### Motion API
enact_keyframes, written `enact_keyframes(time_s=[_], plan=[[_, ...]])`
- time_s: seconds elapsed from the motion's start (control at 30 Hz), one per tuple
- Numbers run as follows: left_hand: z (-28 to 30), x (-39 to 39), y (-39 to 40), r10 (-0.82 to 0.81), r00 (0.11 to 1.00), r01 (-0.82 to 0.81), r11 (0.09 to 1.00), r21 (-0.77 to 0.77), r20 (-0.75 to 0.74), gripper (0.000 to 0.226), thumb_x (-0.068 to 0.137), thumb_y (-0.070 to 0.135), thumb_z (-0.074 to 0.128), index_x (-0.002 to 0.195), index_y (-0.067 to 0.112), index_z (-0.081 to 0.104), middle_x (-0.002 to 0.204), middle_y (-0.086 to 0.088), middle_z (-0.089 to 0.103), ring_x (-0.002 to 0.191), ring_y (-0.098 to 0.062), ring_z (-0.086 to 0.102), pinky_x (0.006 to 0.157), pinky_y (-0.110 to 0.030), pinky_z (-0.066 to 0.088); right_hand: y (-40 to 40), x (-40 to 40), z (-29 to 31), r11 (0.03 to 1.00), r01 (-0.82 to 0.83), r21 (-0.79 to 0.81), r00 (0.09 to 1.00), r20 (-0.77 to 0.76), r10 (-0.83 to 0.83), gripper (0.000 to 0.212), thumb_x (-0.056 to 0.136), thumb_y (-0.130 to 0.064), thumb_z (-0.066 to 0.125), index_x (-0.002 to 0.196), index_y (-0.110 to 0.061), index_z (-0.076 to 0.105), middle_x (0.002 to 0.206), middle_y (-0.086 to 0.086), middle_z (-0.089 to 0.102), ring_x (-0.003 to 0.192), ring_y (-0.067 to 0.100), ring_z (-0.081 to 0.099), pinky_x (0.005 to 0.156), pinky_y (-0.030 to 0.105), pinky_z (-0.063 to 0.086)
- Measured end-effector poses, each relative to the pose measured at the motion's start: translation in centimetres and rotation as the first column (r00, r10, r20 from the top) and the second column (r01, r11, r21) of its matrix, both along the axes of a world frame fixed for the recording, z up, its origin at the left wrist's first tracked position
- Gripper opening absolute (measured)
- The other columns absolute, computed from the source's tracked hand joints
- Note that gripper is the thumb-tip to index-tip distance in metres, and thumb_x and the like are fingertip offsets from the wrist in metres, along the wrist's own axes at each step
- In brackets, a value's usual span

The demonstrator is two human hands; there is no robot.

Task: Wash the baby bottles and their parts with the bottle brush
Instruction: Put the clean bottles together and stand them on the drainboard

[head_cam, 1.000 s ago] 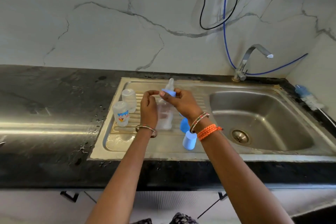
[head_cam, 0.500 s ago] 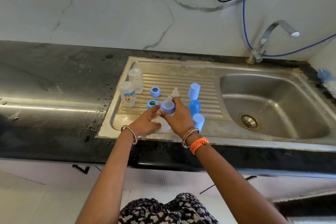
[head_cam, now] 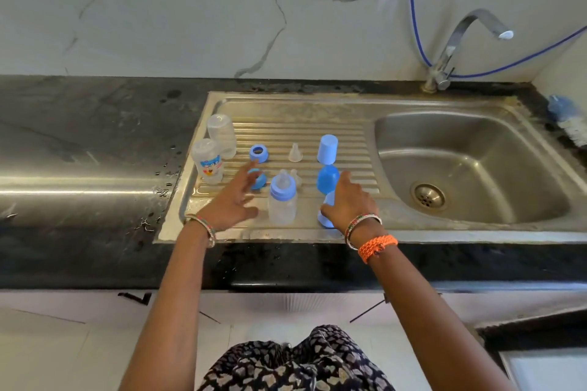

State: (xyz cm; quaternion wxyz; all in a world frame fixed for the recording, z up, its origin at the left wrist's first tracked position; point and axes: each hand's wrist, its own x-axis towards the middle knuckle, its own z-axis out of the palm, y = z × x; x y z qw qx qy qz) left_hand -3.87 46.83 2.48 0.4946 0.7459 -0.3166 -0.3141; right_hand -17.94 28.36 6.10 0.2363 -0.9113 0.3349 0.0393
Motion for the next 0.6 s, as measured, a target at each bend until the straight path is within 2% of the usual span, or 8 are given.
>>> enact_keyframes(time_s=[0.17,0.27,0.33,0.37,0.4,0.47,0.53,0.6], plan=[[8.2,-0.7,-4.0,0.281,0.94,-0.188,0.899,-0.395,0.192,0.066,0.078,-0.015,0.058,0.13,0.022,0.04,0.126,0.001,0.053,0.119,-0.004,0.051,0.086,-0.017,0.048,-6.9,-1.0,7.1,0.935,-0.049,0.352,0.963,0.266,-0.05,0.053,0.084,-0.019,0.069,0.13,-0.007,0.044,0.096,0.014,0.063,0.071,0.028,0.066,0.065,0.034,0.054],[11.3,-3.2,-10.4,0.195,0.981,-0.157,0.822,-0.547,0.012,0.042,0.077,-0.001,0.055,0.115,0.017,0.051,0.105,-0.001,0.067,0.098,-0.013,0.064,0.081,-0.028,0.053,-12.8,-2.8,10.7,0.65,-0.218,0.728,0.822,0.496,-0.279,0.036,0.084,-0.016,0.064,0.118,-0.005,0.056,0.082,0.007,0.068,0.061,0.01,0.067,0.06,0.02,0.057],[11.2,-4.7,-14.1,0.128,0.99,-0.142,0.847,-0.513,-0.061,0.034,0.076,0.006,0.054,0.108,0.017,0.055,0.095,0.004,0.07,0.087,-0.01,0.066,0.073,-0.029,0.055,-16.7,-3.6,9.2,0.348,-0.287,0.892,0.742,0.437,-0.509,0.049,0.071,-0.027,0.075,0.112,-0.005,0.061,0.09,0.009,0.073,0.077,0.015,0.071,0.068,0.022,0.058],[10.8,-5.4,-15.8,0.101,0.993,-0.121,0.866,-0.484,-0.067,0.032,0.075,0.008,0.054,0.106,0.016,0.056,0.094,0.002,0.07,0.083,-0.009,0.067,0.07,-0.027,0.055,-18.3,-3.8,7.5,0.314,-0.191,0.93,0.754,0.344,-0.56,0.06,0.063,-0.027,0.085,0.114,-0.004,0.062,0.1,0.012,0.072,0.088,0.02,0.071,0.074,0.025,0.057],[10.3,-6.0,-17.0,0.083,0.994,-0.107,0.882,-0.459,-0.072,0.03,0.076,0.006,0.056,0.104,0.015,0.057,0.094,0.0,0.069,0.079,-0.007,0.066,0.068,-0.025,0.055,-19.3,-4.0,5.2,0.509,0.075,0.858,0.827,0.232,-0.513,0.067,0.062,-0.023,0.088,0.119,-0.003,0.061,0.114,0.014,0.066,0.102,0.024,0.067,0.086,0.029,0.054],[9.1,-6.7,-18.9,0.074,0.994,-0.098,0.909,-0.405,-0.075,0.026,0.083,-0.004,0.056,0.102,0.013,0.058,0.094,-0.003,0.067,0.076,-0.007,0.065,0.065,-0.024,0.054,-21.2,-4.1,0.4,0.847,0.503,0.174,0.857,0.031,-0.515,0.055,0.079,-0.019,0.074,0.128,-0.004,0.055,0.132,0.014,0.055,0.12,0.031,0.054,0.099,0.036,0.045],[8.1,-6.9,-19.9,0.087,0.993,-0.109,0.929,-0.355,-0.076,0.029,0.088,-0.012,0.048,0.103,0.012,0.058,0.092,-0.002,0.068,0.074,-0.007,0.064,0.064,-0.024,0.054,-22.3,-3.7,-0.6,0.791,0.612,-0.009,0.787,0.106,-0.608,0.04,0.078,-0.017,0.071,0.115,-0.003,0.063,0.12,0.015,0.063,0.11,0.03,0.061,0.092,0.035,0.048],[7.3,-7.1,-20.5,0.101,0.992,-0.119,0.942,-0.313,-0.071,0.029,0.089,-0.012,0.046,0.105,0.009,0.058,0.091,-0.001,0.068,0.072,-0.006,0.064,0.063,-0.022,0.054,-23.5,-3.2,0.8,0.81,0.541,0.228,0.77,0.253,-0.586,0.03,0.077,-0.022,0.075,0.098,-0.003,0.067,0.101,0.014,0.068,0.089,0.029,0.067,0.083,0.034,0.053]])
